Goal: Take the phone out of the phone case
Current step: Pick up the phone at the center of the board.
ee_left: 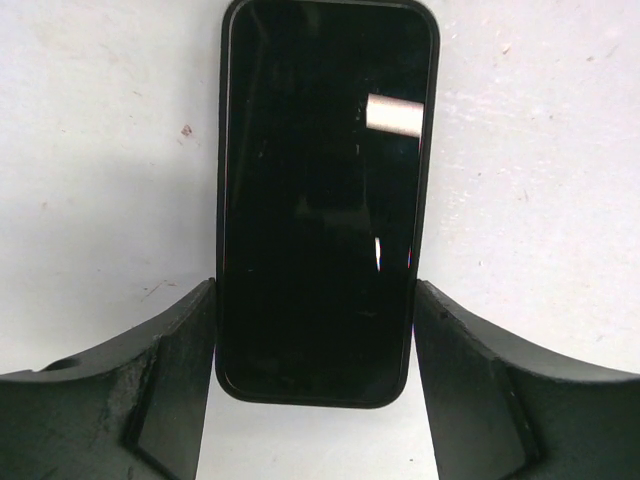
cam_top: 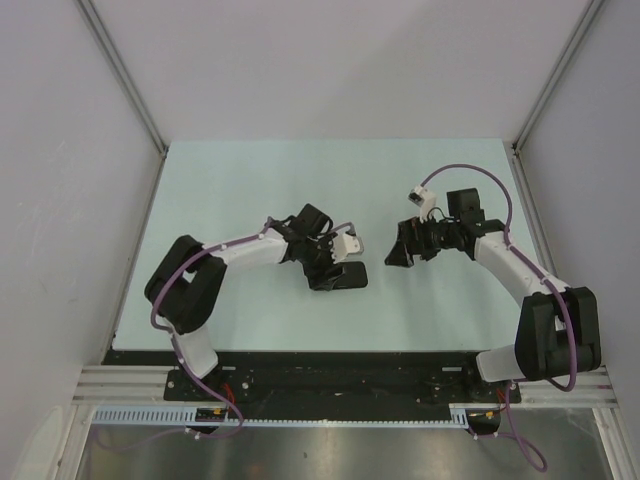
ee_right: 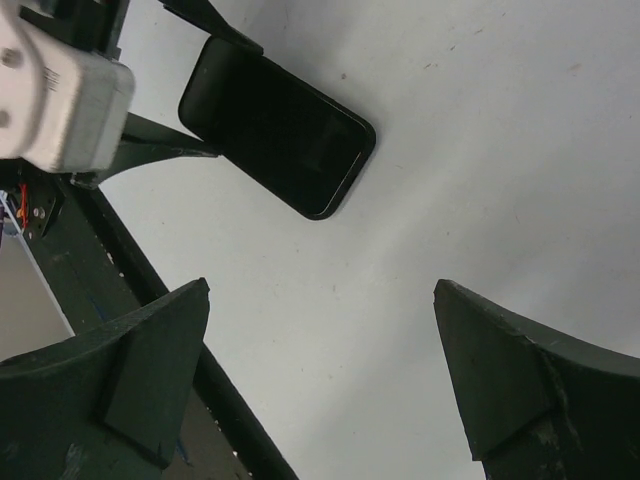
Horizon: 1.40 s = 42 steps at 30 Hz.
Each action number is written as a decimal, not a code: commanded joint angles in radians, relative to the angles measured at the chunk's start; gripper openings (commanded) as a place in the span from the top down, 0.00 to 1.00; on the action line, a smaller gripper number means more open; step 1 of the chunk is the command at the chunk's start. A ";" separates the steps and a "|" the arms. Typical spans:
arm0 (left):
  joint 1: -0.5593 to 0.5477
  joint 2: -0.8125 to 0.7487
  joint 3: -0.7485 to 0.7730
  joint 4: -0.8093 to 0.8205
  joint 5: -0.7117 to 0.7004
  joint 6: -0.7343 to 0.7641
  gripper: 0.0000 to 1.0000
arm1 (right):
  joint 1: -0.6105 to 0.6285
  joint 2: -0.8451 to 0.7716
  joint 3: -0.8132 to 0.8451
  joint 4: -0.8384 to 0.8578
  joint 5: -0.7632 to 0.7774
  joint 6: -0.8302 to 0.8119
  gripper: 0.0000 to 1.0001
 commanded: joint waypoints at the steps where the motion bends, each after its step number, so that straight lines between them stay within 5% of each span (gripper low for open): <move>1: -0.029 0.042 -0.002 0.036 -0.073 0.025 0.91 | -0.004 -0.036 0.032 -0.009 0.013 -0.022 0.00; 5: -0.043 0.054 0.009 0.035 -0.087 0.029 0.70 | -0.027 -0.038 0.032 -0.013 0.015 -0.022 0.00; 9: -0.054 0.065 0.023 0.032 -0.084 0.025 0.31 | -0.053 -0.042 0.032 -0.013 0.013 -0.025 0.00; 14: -0.072 0.084 0.047 0.021 -0.084 0.019 0.06 | -0.064 -0.067 0.032 -0.016 0.013 -0.032 0.00; 17: -0.084 0.093 0.067 0.010 -0.077 0.016 0.00 | -0.067 -0.079 0.032 -0.017 0.015 -0.035 0.00; 27: -0.106 0.169 0.136 -0.040 -0.097 0.011 0.01 | -0.069 -0.082 0.032 -0.020 0.012 -0.041 0.00; 34: -0.106 0.199 0.139 -0.091 -0.116 0.026 0.15 | -0.070 -0.088 0.027 -0.016 0.012 -0.044 0.00; 37: -0.106 0.196 0.124 -0.106 -0.104 0.037 0.30 | -0.070 -0.093 0.026 -0.016 0.013 -0.045 0.00; 41: -0.106 0.177 0.115 -0.111 -0.094 0.042 0.73 | -0.072 -0.087 0.026 -0.014 0.015 -0.047 0.00; 42: -0.106 0.174 0.115 -0.112 -0.093 0.042 0.78 | -0.072 -0.087 0.026 -0.014 0.015 -0.044 0.00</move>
